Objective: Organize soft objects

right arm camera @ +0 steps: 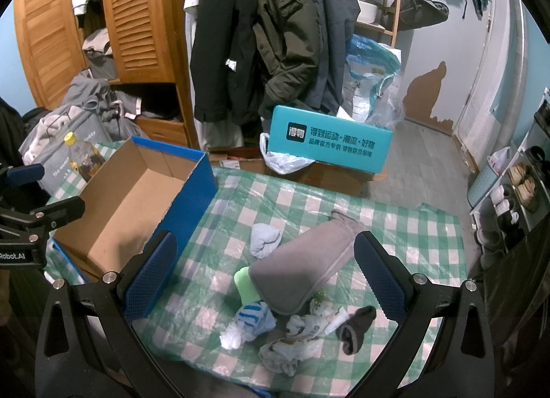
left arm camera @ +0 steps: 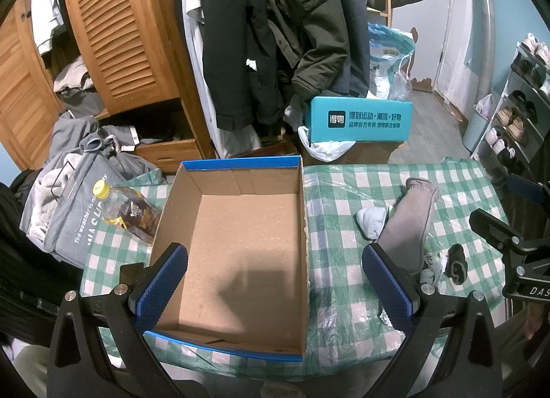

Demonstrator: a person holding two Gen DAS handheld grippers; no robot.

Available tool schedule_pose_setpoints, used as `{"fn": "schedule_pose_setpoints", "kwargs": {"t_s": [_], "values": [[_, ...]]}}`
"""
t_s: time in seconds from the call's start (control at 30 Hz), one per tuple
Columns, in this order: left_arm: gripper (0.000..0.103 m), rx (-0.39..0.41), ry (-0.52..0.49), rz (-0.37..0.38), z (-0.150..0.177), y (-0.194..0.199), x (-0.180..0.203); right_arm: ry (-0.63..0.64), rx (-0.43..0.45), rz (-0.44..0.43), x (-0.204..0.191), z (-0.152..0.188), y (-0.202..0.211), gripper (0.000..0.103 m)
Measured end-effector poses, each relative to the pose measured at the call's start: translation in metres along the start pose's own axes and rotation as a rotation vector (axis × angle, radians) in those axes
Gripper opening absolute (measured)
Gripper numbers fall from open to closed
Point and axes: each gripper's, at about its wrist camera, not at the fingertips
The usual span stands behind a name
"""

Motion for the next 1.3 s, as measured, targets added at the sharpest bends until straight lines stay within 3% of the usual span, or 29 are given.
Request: {"fn": "schedule_pose_setpoints", "kwargs": {"t_s": [0.67, 0.87, 1.3], "values": [[0.102, -0.019, -0.032, 0.007, 0.007, -0.005, 0.016, -0.004, -0.003, 0.004, 0.004, -0.001, 0.003, 0.101], [0.102, -0.047, -0.066, 0.010, 0.007, -0.012, 0.031, -0.033, -0.007, 0.019, 0.030, 0.017, 0.005, 0.101], [0.102, -0.087, -0.150, 0.019, 0.013, -0.021, 0.072, -0.102, -0.060, 0.064, 0.063, 0.024, 0.009, 0.101]]}}
Point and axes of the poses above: each gripper's, at about its wrist camera, not at the fingertips, and y roughly against the way its jaws point, x to its right, z to its underside, and after that the axes turned 14 degrees about -z, right-handed
